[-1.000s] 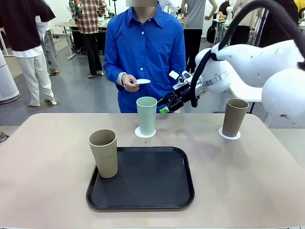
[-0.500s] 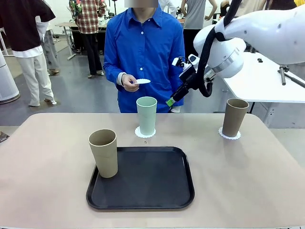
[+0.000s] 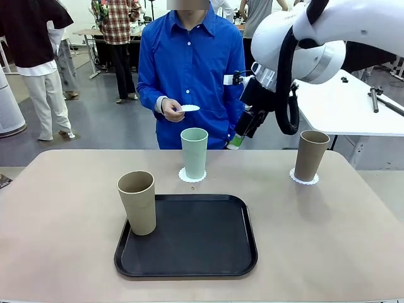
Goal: Place coasters on the table and set cups on them.
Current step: Take one Reusable plastic cup from the Flat Tray and place it on a coaster set by the human.
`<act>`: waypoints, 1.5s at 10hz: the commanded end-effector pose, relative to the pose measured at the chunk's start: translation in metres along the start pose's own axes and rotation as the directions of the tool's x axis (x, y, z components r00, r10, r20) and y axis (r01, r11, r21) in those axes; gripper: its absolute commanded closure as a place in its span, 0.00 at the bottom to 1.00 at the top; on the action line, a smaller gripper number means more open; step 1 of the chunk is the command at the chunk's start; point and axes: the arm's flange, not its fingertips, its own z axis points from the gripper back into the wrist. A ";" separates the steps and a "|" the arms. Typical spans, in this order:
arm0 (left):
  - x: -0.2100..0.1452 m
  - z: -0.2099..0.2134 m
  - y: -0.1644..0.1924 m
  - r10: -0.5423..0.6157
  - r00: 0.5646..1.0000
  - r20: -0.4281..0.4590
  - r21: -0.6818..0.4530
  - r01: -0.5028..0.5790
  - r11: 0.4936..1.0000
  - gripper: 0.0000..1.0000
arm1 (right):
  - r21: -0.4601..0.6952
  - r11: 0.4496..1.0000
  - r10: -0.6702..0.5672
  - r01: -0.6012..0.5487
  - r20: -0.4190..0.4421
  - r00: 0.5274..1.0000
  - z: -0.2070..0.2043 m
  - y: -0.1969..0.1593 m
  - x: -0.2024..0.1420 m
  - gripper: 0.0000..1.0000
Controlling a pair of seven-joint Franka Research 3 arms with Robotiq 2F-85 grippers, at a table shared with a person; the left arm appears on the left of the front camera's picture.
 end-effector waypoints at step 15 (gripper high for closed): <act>-0.001 0.001 0.000 -0.008 1.000 0.010 -0.017 0.009 1.000 0.00 | -0.039 0.999 -0.031 0.028 -0.068 0.997 0.019 0.018 -0.002 0.00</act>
